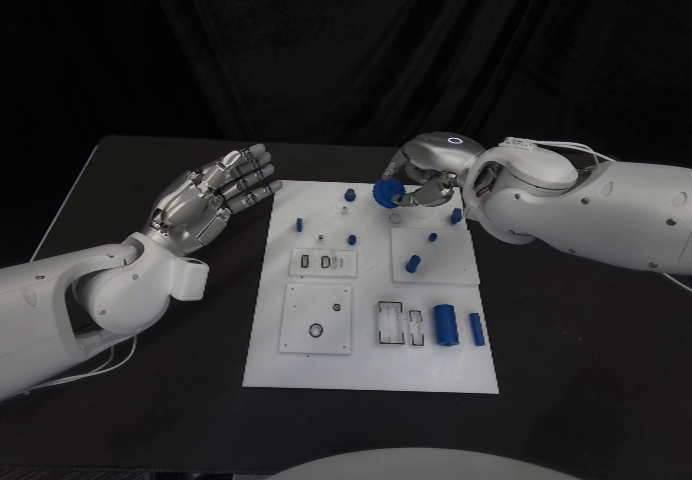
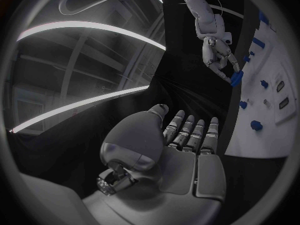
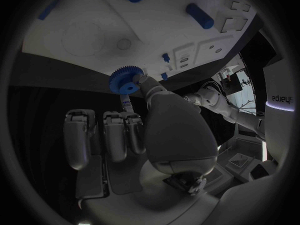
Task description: Assemble the parts on the task board
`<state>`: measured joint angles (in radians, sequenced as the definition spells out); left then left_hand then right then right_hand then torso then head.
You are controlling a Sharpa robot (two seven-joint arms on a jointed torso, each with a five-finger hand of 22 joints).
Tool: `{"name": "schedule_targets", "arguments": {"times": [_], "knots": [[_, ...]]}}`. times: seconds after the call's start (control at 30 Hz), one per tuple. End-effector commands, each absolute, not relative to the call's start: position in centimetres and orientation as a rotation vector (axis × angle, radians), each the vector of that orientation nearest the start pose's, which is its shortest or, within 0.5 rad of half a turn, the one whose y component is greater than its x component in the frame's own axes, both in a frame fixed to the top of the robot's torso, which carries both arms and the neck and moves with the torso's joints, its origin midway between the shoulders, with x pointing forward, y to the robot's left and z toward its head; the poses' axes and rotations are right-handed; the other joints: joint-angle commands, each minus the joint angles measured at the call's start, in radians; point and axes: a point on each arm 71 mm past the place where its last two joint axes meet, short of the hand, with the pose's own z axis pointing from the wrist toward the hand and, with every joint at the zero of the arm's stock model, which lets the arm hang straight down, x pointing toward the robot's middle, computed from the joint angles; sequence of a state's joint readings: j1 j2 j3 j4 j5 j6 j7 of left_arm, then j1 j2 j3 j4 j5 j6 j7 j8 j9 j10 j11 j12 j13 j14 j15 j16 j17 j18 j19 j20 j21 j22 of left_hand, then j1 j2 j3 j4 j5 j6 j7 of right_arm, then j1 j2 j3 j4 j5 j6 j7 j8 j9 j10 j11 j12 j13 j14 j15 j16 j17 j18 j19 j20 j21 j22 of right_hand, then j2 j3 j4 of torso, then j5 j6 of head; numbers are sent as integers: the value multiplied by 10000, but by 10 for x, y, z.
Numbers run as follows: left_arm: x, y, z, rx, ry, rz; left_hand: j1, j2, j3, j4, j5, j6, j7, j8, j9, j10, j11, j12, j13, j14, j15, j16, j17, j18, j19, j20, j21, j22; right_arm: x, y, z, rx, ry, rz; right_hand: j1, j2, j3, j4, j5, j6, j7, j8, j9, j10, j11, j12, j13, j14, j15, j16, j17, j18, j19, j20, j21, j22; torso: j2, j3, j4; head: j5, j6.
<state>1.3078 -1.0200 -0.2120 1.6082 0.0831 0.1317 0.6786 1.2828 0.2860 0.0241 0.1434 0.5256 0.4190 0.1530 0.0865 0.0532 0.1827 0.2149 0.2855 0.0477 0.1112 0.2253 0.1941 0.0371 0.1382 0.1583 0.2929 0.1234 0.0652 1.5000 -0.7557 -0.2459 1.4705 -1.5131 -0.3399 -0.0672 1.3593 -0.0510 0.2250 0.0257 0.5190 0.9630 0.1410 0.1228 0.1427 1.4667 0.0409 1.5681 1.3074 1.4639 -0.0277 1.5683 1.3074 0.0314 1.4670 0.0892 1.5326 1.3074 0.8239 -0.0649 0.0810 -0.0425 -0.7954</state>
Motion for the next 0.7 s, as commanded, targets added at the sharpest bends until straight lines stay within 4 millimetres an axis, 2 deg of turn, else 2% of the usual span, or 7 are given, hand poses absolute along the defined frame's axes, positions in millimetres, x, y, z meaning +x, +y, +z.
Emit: {"name": "schedule_targets", "arguments": {"times": [0.03, 0.17, 0.37, 0.47, 0.7], "knots": [[453, 259, -151, -9092, 11510, -20912, -24, -53, 57, -15, 64, 74, 158, 35, 10, 85, 18, 57, 16, 13, 47, 44, 9, -58, 61, -9, 43, 9, 512, -159, -105, -4573, 14528, 5991, -116, -24, -23, 11, -51, 296, -393, 1623, 2040, 1041, -96, 27, 2634, 1069, -30, 25, 2634, -175, 688, -89, 69, 2247, -2, -14, 19, 12, 13], [454, 258, -151, -9093, 11532, -20896, -26, -55, 60, -17, 64, 70, 159, 35, 9, 84, 19, 56, 15, 12, 46, 43, 9, -58, 62, -10, 44, 9, 514, -144, -105, -4855, 14573, 6168, -159, -17, -19, 19, -137, 214, -397, 1674, 2135, 1041, -103, 27, 2634, 1069, -37, 25, 2634, -175, 689, -94, 68, 2248, -8, -23, 11, 68, 0], [456, 256, -152, -9075, 11575, -20936, -32, -60, 69, -23, 65, 59, 161, 33, 7, 79, 20, 50, 14, 9, 45, 39, 7, -61, 72, -10, 51, 12, 518, -127, -109, -5135, 14713, 6266, -185, -12, -10, 23, -188, 127, -387, 1683, 2188, 1041, -97, 27, 2634, 1069, -36, 25, 2634, -178, 695, -96, 73, 2256, -1, -24, 49, 6, 7], [456, 255, -152, -9070, 11591, -20956, -34, -60, 72, -24, 66, 52, 162, 31, 6, 73, 20, 42, 12, 8, 44, 37, 7, -61, 73, -11, 52, 12, 519, -122, -111, -5146, 14794, 6223, -198, -10, -1, 24, -224, 64, -375, 1679, 2215, 1041, -90, 27, 2634, 1069, -31, 25, 2634, -177, 694, -94, 72, 2256, 6, -20, 89, -26, 4], [457, 254, -153, -9076, 11642, -20956, -37, -61, 78, -27, 66, 49, 164, 30, 6, 73, 20, 44, 12, 6, 44, 36, 6, -62, 79, -11, 56, 14, 523, -113, -117, -5228, 15151, 5827, -223, -21, 42, 10, -278, -148, -318, 1612, 2255, 1041, -45, 27, 2634, 1069, -2, 25, 2634, -171, 678, -77, 54, 2238, 11, -15, 52, -10, -10]]}}
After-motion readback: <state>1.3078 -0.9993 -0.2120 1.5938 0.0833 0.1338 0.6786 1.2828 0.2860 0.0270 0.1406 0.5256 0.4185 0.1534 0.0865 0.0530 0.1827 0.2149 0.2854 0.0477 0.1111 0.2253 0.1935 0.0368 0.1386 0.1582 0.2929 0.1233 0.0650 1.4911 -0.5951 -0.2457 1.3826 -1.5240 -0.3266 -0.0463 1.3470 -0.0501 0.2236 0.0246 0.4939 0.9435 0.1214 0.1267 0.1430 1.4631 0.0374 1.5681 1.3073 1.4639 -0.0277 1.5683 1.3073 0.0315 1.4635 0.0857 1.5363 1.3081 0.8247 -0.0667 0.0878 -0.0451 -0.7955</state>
